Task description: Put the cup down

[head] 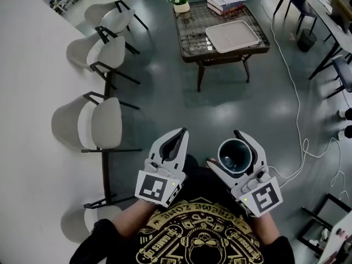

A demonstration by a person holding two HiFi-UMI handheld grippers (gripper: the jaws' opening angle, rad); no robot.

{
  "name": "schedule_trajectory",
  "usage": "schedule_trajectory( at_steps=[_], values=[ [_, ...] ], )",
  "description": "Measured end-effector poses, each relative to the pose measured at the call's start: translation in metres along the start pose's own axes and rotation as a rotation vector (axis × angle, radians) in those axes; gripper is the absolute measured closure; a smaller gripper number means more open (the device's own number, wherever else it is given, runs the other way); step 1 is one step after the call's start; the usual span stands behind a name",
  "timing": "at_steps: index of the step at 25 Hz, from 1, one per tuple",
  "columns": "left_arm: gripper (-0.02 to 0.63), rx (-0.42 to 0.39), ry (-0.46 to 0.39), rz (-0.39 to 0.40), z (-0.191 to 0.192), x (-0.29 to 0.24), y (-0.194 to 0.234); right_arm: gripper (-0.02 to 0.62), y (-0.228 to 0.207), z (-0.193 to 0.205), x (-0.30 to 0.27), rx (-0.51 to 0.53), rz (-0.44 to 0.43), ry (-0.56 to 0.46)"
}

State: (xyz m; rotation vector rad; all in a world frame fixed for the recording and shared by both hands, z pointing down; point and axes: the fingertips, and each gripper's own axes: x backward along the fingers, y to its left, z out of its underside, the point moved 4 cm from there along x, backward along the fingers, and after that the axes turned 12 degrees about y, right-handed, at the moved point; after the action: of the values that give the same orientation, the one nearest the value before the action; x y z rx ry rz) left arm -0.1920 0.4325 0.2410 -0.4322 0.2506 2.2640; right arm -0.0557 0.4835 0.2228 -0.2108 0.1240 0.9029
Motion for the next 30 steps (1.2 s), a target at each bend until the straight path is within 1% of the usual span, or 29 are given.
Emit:
schedule_trajectory(
  at_steps=[4, 9, 13, 18, 21, 24, 26, 28, 30],
  values=[
    [0.617, -0.011, -0.002, 0.011, -0.005, -0.006, -0.003, 0.204, -0.009, 0.0, 0.002, -0.009, 0.019, -0.003],
    [0.617, -0.001, 0.006, 0.016, -0.005, -0.017, 0.007, 0.204, -0.022, 0.005, -0.008, -0.029, 0.04, 0.014],
    [0.617, 0.009, 0.008, 0.036, -0.009, -0.036, 0.018, 0.204, -0.034, 0.006, -0.021, -0.037, 0.06, 0.031],
    [0.617, 0.003, 0.003, 0.072, -0.023, -0.069, 0.028, 0.204, -0.058, 0.0, -0.038, -0.047, 0.084, 0.045],
    [0.617, 0.0, -0.004, 0.084, -0.03, -0.09, 0.042, 0.204, -0.077, 0.0, -0.055, -0.063, 0.102, 0.06],
    [0.617, 0.003, 0.018, 0.093, -0.031, -0.113, 0.061, 0.204, -0.095, -0.001, -0.076, -0.077, 0.119, 0.076],
    [0.617, 0.016, 0.015, 0.102, -0.039, -0.132, 0.074, 0.204, -0.11, -0.004, -0.092, -0.083, 0.132, 0.087],
    [0.617, 0.023, 0.03, 0.116, -0.044, -0.15, 0.088, 0.204, -0.125, -0.009, -0.108, -0.093, 0.15, 0.097],
    [0.617, 0.02, 0.018, 0.133, -0.055, -0.169, 0.102, 0.204, -0.139, -0.014, -0.122, -0.101, 0.169, 0.104]
  ],
)
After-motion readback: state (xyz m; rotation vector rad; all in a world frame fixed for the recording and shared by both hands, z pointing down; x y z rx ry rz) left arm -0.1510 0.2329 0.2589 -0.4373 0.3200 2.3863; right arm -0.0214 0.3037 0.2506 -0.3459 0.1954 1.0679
